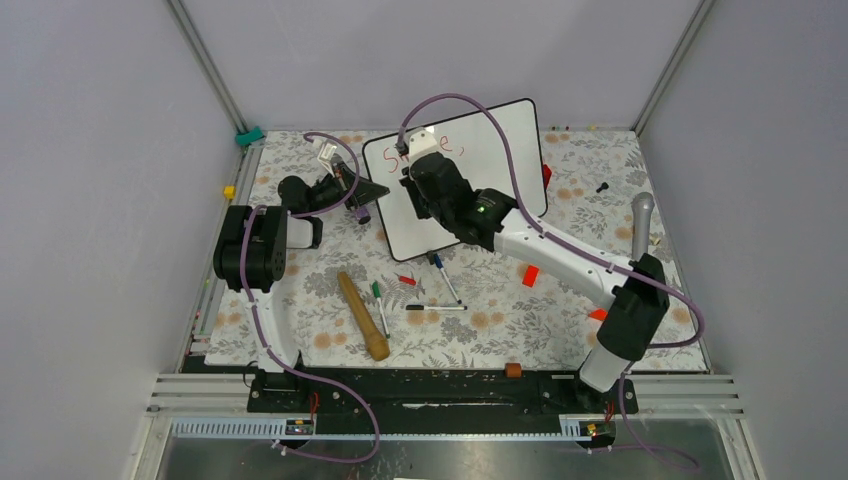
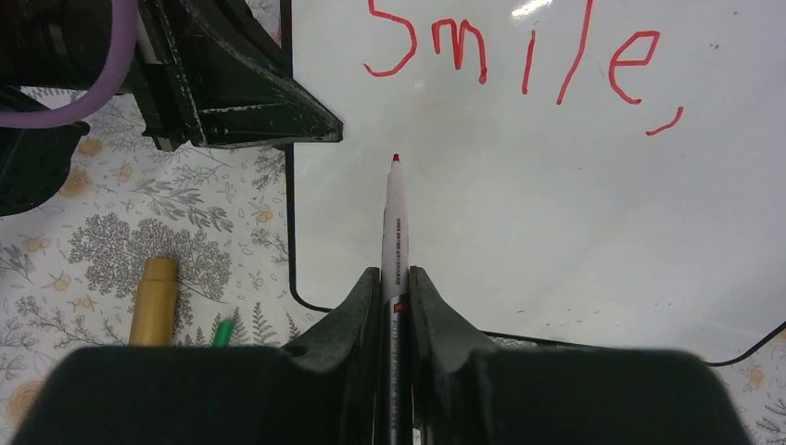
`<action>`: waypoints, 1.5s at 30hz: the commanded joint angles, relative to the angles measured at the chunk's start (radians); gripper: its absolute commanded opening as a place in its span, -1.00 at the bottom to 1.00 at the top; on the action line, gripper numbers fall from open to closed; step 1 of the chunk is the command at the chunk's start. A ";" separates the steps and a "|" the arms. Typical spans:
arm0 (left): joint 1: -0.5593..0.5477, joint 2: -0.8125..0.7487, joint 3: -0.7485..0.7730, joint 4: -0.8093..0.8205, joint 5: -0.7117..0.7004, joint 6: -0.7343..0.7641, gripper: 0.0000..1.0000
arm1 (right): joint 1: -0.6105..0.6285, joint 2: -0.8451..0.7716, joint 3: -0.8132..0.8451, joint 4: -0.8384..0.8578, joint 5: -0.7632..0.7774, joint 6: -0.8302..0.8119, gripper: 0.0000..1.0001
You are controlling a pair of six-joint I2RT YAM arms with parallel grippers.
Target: Write a sentence on the whiteboard
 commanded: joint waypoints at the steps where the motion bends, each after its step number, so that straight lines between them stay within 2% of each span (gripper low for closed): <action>1: -0.003 -0.008 -0.003 0.072 0.098 0.114 -1.00 | 0.011 0.039 0.076 -0.071 -0.006 -0.001 -1.00; 13: -0.003 -0.006 0.000 0.073 0.099 0.111 -1.00 | 0.029 0.058 0.043 -0.090 -0.002 0.038 -1.00; 22: -0.003 -0.008 -0.001 0.074 0.099 0.113 -1.00 | 0.037 0.122 0.104 -0.107 -0.003 0.040 -1.00; 33: -0.003 -0.007 -0.001 0.073 0.097 0.112 -1.00 | 0.039 0.173 0.165 -0.138 0.096 0.002 -1.00; 45: -0.003 -0.006 -0.001 0.073 0.099 0.112 -1.00 | 0.040 0.217 0.220 -0.168 0.086 -0.001 -1.00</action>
